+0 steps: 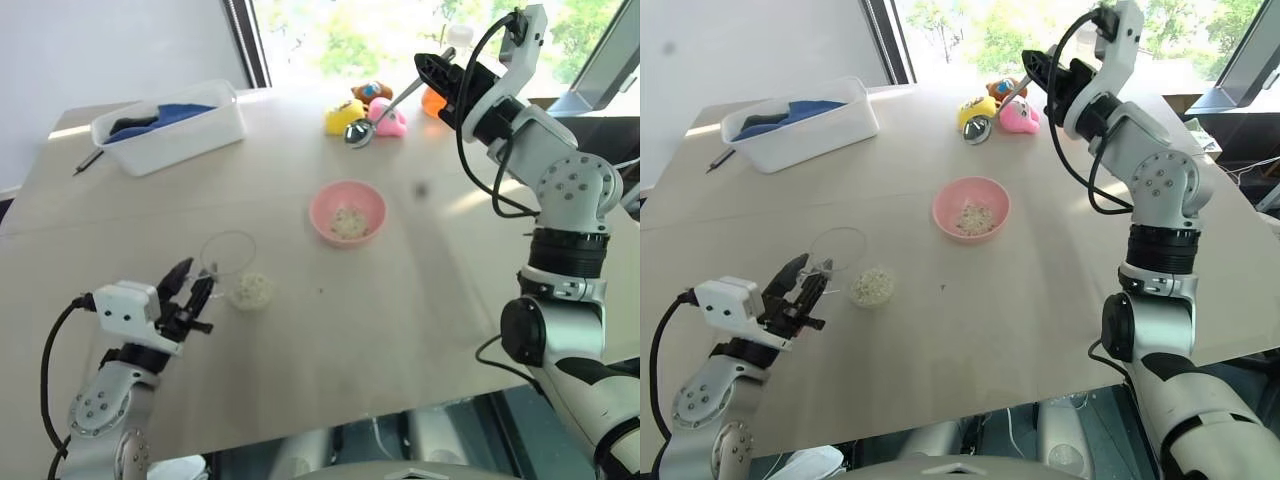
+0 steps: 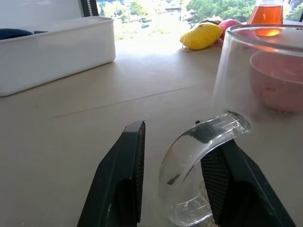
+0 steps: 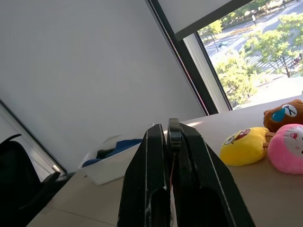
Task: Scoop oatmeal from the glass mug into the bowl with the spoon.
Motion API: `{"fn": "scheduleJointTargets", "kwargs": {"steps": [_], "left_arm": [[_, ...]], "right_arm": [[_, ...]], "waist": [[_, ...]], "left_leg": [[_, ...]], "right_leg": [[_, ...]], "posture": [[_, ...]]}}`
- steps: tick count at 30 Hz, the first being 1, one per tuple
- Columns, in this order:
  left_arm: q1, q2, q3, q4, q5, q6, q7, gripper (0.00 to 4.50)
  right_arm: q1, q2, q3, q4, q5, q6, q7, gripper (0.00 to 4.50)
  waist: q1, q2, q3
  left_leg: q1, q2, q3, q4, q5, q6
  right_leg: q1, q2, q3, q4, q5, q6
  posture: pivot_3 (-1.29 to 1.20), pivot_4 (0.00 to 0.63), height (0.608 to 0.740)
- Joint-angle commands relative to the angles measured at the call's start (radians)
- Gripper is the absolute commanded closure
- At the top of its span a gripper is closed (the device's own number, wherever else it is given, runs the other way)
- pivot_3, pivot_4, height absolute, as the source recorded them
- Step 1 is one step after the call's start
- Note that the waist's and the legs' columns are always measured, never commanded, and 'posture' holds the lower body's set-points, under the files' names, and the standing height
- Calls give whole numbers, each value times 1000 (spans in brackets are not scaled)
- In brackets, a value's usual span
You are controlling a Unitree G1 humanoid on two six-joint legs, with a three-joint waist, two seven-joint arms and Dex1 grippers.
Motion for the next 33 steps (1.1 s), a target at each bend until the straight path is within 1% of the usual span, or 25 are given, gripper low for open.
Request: {"fn": "scheduleJointTargets", "kwargs": {"steps": [1, 12, 23, 33], "left_arm": [[9, 4, 12, -30, -2, -14, 0, 2751], [44, -12, -9, -51, 23, -36, 1, 2751], [46, -34, -6, -60, 36, -59, 17, 2751], [66, -45, -10, -38, 41, -73, -3, 2751]], "right_arm": [[-23, -7, -12, -17, 13, -8, 9, 4500], [-22, -4, -9, -11, 11, -9, 10, 4500], [-20, -5, -7, -8, 13, -6, 13, 4500], [-20, -5, -5, -5, 11, -5, 14, 4500]], "waist": [[0, 0, 0], [0, 0, 0], [0, 0, 0], [0, 0, 0]], "left_leg": [[0, 0, 0, 0, 0, 0], [0, 0, 0, 0, 0, 0], [0, 0, 0, 0, 0, 0], [0, 0, 0, 0, 0, 0]], "right_leg": [[0, 0, 0, 0, 0, 0], [0, 0, 0, 0, 0, 0], [0, 0, 0, 0, 0, 0], [0, 0, 0, 0, 0, 0]], "posture": [[0, 150, 740], [0, 150, 740], [0, 150, 740], [0, 150, 740]]}}
